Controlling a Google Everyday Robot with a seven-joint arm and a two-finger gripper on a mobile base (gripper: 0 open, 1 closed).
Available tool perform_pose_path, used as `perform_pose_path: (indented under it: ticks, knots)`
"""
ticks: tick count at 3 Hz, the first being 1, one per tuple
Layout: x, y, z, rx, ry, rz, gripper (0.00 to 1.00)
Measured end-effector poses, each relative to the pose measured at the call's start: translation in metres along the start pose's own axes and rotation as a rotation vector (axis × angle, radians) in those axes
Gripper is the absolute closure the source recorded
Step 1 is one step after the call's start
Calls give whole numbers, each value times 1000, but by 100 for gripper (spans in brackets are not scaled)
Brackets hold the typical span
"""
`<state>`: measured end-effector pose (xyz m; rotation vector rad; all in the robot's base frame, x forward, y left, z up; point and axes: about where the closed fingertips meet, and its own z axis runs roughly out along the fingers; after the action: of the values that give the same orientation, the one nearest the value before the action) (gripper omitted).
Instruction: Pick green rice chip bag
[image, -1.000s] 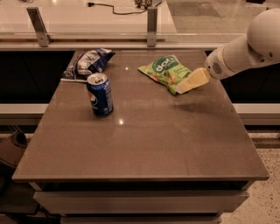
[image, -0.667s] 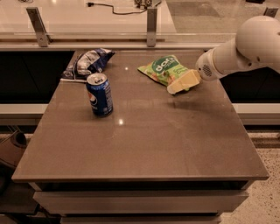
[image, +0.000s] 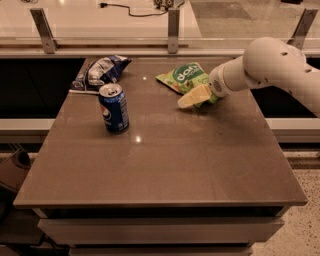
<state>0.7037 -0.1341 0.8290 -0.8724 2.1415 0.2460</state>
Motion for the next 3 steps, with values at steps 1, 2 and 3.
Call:
perform_pose_path:
  ticks: [1, 2, 3]
  knots:
    - [-1, 1, 2, 0, -3, -1, 16]
    - [-1, 2, 4, -4, -2, -2, 40]
    - [-1, 4, 5, -7, -1, -3, 64]
